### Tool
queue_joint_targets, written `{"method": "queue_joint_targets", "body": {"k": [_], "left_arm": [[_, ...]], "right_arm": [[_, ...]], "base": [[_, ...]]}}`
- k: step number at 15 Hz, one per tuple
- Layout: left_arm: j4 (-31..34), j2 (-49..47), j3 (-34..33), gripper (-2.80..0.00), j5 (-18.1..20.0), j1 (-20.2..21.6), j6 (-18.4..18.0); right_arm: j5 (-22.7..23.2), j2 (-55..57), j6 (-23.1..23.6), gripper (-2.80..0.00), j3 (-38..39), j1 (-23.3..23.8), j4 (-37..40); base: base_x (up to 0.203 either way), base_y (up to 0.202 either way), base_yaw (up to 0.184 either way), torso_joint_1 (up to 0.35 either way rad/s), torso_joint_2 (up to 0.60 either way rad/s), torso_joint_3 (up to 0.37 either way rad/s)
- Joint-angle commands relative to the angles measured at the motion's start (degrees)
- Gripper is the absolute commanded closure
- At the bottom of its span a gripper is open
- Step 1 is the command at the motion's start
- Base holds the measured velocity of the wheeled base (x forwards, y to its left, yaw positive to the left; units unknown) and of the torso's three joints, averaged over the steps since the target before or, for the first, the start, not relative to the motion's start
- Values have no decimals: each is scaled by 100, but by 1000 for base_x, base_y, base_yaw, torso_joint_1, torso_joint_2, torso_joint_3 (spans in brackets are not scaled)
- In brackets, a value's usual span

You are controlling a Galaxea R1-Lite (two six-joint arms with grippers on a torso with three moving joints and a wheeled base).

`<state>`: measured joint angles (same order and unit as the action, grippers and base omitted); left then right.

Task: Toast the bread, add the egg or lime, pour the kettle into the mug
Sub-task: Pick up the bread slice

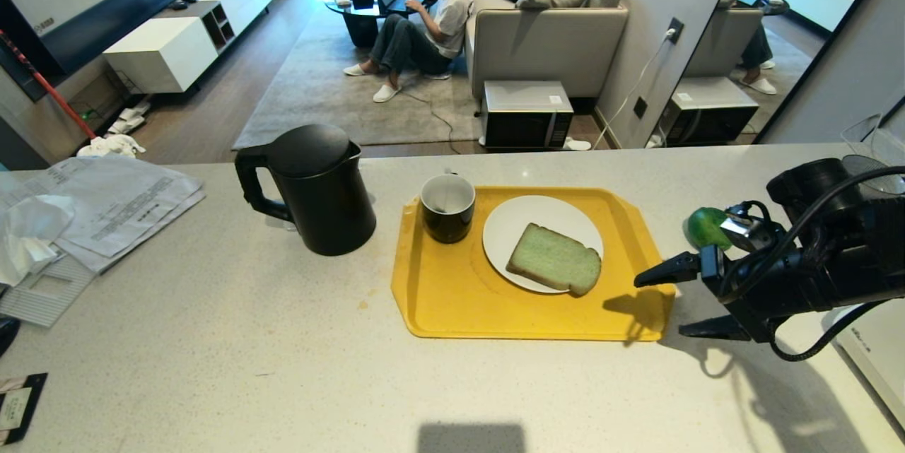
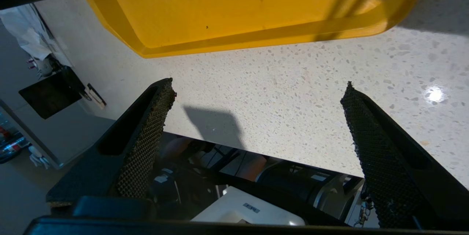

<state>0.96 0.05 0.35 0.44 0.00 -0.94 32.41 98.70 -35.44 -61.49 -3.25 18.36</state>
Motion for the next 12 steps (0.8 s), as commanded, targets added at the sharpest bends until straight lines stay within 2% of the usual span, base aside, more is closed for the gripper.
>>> {"method": "queue_joint_targets", "body": {"k": [1,3,8,9,11,12], "left_arm": [[0,4,0,0,0,0,-3],[0,4,0,0,0,0,-3],[0,4,0,0,0,0,-3],[0,4,0,0,0,0,-3],[0,4,0,0,0,0,-3],[0,4,0,0,0,0,-3]], "right_arm": [[19,190,-30,-280,-120,-163,10],[6,375,-46,-280,-207,-295,10],[35,861,-445,-280,-586,-495,6],[153,861,-446,-280,-592,-508,1],[682,863,-450,-280,-705,-510,5],[755,924,-463,-280,-786,-510,9]], "base": [[0,0,0,0,0,0],[0,0,0,0,0,0],[0,0,0,0,0,0],[0,0,0,0,0,0],[0,0,0,0,0,0],[0,0,0,0,0,0]]}}
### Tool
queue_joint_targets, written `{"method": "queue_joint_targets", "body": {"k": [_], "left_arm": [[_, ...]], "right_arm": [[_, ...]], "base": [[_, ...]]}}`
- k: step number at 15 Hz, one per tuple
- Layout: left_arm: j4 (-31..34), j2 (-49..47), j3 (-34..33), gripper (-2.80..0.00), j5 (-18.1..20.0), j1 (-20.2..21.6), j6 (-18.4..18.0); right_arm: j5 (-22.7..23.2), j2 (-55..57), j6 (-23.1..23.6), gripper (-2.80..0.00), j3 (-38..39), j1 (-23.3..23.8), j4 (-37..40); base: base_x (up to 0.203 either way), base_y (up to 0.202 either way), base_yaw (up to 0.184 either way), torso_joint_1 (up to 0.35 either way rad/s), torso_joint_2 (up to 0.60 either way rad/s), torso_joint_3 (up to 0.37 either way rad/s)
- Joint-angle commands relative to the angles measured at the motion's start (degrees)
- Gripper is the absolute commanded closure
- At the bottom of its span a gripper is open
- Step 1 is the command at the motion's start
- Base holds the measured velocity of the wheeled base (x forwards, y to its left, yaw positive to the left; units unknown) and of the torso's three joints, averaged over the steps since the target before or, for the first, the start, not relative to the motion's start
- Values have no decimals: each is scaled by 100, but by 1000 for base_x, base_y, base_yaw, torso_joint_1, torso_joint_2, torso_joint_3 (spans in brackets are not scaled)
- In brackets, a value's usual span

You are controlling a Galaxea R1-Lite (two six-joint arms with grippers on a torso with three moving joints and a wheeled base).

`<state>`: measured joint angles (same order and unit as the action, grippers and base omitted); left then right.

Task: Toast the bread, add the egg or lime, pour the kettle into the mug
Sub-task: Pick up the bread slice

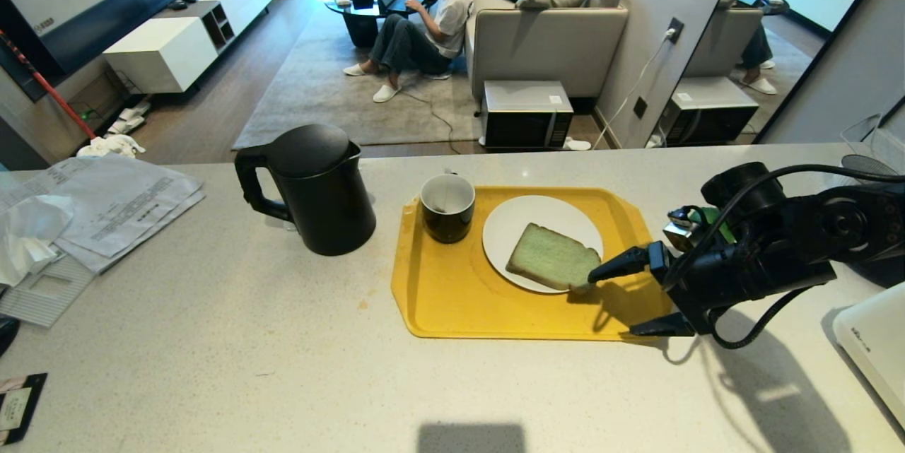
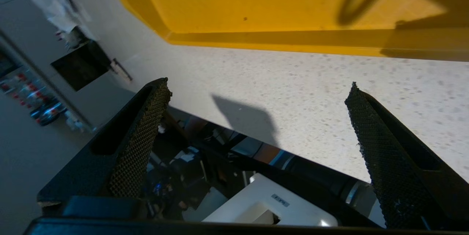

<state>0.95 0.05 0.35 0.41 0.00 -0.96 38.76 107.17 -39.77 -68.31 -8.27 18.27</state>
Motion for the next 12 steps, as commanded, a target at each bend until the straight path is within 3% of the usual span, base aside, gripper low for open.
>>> {"method": "queue_joint_targets", "body": {"k": [1,12], "left_arm": [[2,4,0,0,2,0,0],[2,4,0,0,2,0,0]], "right_arm": [[137,141,-82,-280,-219,-8,18],[235,1246,-215,-280,-1300,0,36]], "base": [[0,0,0,0,0,0],[0,0,0,0,0,0]]}}
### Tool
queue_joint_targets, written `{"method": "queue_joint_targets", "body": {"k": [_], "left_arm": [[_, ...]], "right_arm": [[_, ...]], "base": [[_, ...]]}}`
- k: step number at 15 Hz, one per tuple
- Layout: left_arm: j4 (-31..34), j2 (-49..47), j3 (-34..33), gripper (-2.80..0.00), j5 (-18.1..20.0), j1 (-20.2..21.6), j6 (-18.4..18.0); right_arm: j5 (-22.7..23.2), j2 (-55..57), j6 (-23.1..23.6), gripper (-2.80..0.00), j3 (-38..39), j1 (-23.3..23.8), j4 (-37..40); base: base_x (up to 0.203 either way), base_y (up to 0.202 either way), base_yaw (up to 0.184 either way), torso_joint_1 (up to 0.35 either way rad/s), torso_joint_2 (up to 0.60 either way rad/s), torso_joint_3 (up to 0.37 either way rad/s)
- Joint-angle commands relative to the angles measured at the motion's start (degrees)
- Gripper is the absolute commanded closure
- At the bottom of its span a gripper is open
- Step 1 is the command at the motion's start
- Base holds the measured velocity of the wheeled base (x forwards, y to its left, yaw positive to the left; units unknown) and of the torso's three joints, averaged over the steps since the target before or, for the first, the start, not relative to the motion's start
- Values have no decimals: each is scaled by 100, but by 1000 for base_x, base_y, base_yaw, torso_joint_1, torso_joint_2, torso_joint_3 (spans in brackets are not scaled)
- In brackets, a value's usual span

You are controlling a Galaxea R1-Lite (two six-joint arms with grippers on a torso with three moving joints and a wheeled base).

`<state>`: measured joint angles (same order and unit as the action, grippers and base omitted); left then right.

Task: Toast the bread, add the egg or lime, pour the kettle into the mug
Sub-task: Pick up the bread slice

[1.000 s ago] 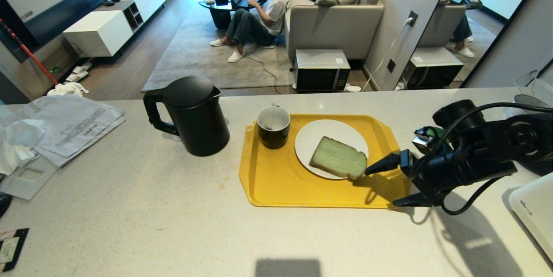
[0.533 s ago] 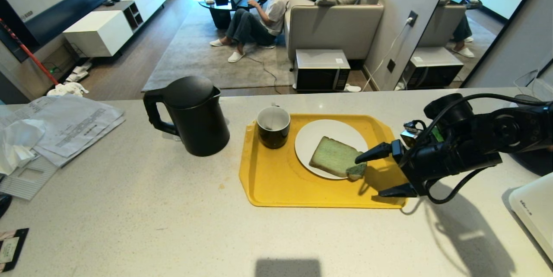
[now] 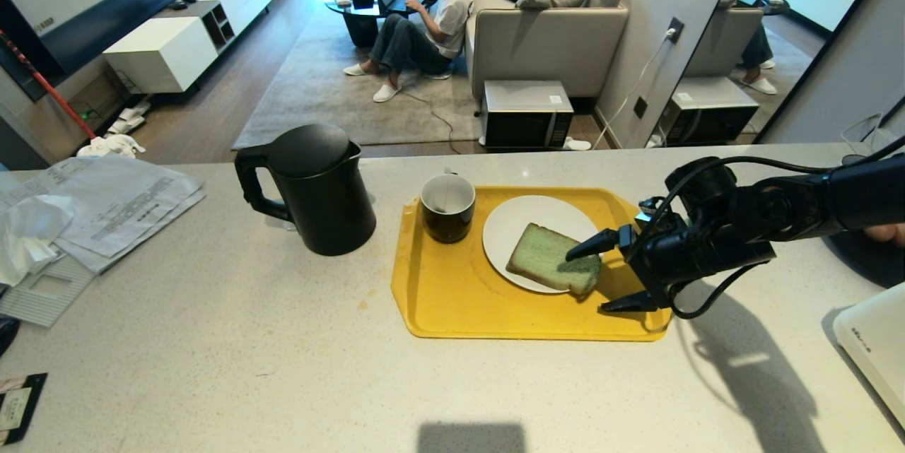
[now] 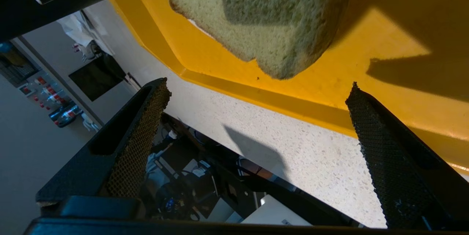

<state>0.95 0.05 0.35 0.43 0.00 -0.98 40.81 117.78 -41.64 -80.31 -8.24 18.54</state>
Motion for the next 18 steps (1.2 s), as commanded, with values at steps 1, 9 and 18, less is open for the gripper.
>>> {"method": "queue_joint_targets", "body": {"k": [1,9,18], "left_arm": [[1,4,0,0,1,0,1],[1,4,0,0,1,0,1],[1,4,0,0,1,8,1]], "right_arm": [[32,224,-35,-280,-187,-2,22],[41,290,-334,-280,-562,-2,31],[32,360,-547,-280,-696,-2,62]], "base": [[0,0,0,0,0,0],[0,0,0,0,0,0],[0,0,0,0,0,0]]}}
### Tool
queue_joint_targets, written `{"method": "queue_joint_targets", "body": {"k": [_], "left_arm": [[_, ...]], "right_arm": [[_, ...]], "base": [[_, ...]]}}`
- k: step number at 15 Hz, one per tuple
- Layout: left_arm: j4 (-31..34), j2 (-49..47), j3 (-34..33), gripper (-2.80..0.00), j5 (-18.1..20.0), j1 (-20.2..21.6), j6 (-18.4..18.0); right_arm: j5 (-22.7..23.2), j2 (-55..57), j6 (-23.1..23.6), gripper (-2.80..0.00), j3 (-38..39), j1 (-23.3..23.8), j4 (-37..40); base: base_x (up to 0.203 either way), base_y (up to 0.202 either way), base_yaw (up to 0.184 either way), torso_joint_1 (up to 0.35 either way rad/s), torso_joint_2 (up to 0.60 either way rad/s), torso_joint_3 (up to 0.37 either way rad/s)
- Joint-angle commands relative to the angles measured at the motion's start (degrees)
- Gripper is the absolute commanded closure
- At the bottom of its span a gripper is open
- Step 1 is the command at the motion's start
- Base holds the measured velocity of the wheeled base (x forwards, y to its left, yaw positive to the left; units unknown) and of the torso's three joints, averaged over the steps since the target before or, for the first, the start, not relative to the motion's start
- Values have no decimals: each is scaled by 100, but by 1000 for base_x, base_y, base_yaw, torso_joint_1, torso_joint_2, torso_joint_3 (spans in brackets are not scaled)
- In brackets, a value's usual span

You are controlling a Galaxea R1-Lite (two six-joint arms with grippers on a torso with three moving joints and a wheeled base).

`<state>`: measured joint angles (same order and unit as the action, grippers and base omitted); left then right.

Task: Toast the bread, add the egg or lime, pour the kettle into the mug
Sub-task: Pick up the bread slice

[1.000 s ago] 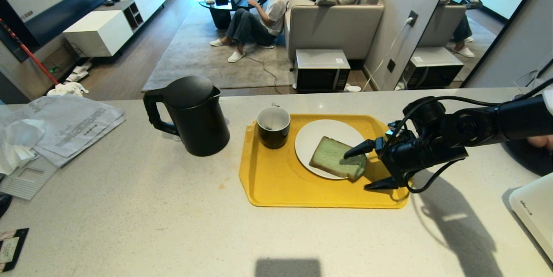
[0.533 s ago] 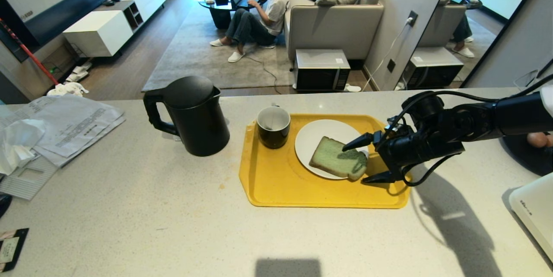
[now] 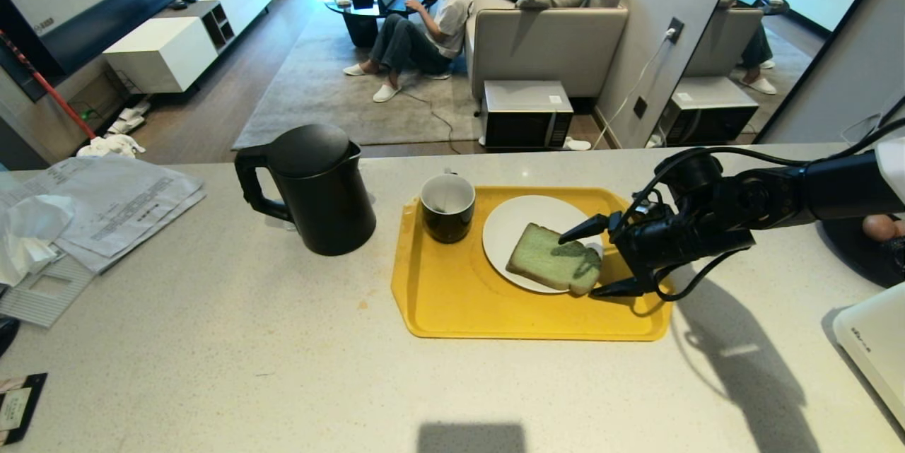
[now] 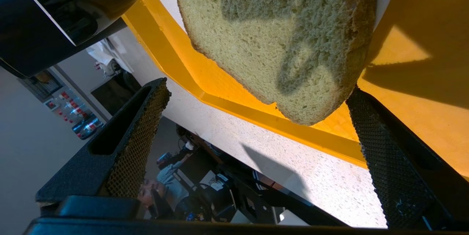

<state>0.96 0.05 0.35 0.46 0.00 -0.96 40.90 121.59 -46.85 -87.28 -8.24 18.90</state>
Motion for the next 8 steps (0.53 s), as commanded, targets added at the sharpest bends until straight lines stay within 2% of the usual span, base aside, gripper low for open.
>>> {"method": "queue_joint_targets", "body": {"k": [1,5,6,8], "left_arm": [[0,4,0,0,-2,0,0],[0,4,0,0,-2,0,0],[0,4,0,0,-2,0,0],[0,4,0,0,-2,0,0]], "right_arm": [[23,-12,-26,-280,1,-2,26],[23,3,-17,-280,1,-2,70],[23,11,-17,0,11,-7,70],[23,31,-17,0,19,-5,70]], "base": [[0,0,0,0,0,0],[0,0,0,0,0,0],[0,0,0,0,0,0],[0,0,0,0,0,0]]}}
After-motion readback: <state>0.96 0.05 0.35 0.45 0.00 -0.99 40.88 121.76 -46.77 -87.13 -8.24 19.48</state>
